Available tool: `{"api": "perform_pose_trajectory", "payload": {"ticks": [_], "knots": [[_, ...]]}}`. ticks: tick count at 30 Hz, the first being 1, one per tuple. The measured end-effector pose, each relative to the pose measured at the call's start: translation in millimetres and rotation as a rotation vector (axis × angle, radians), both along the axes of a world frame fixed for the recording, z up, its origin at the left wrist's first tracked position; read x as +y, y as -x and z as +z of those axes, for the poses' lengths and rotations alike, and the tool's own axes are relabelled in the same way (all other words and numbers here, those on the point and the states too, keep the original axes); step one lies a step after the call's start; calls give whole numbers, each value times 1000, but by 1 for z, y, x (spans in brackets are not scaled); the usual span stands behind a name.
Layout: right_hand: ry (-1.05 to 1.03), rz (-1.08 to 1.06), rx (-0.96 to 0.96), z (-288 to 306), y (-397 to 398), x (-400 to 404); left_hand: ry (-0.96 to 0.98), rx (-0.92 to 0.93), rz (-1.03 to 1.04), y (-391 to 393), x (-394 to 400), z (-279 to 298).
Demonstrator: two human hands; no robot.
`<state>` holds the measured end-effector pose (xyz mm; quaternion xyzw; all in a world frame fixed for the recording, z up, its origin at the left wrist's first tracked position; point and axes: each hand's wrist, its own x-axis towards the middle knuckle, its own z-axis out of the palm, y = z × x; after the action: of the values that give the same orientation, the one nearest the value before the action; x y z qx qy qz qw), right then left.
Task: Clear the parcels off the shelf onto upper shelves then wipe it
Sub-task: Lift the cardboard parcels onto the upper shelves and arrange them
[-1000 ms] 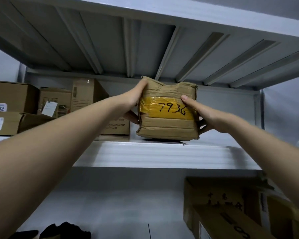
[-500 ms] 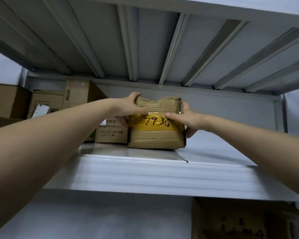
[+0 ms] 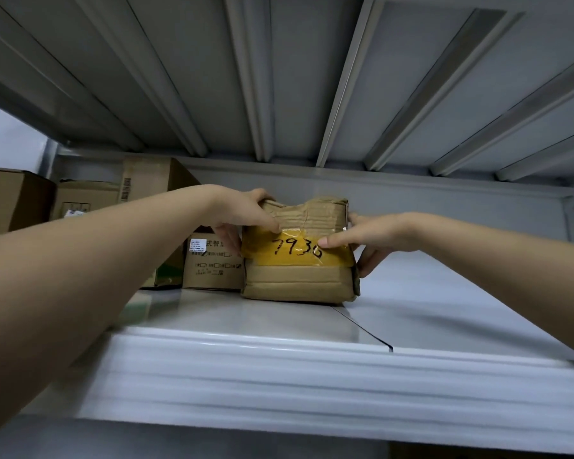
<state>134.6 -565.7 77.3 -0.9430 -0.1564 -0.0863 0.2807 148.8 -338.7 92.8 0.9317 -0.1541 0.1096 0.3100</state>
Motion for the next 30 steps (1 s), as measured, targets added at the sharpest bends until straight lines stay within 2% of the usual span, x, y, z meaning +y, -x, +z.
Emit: {"api": "perform_pose_trajectory", "payload": {"ticks": [12, 18, 23, 30], "knots": [[-112, -3, -142, -28, -10, 4, 16, -95, 24, -2, 2, -9], [-165, -103, -195, -40, -17, 9, 38, -146, 5, -5, 1, -18], [-166, -102, -132, -46, -17, 9, 41, -125, 10, -4, -3, -27], [-182, -165, -211, -53, -24, 15, -26, -266, 110, -6, -10, -34]]}}
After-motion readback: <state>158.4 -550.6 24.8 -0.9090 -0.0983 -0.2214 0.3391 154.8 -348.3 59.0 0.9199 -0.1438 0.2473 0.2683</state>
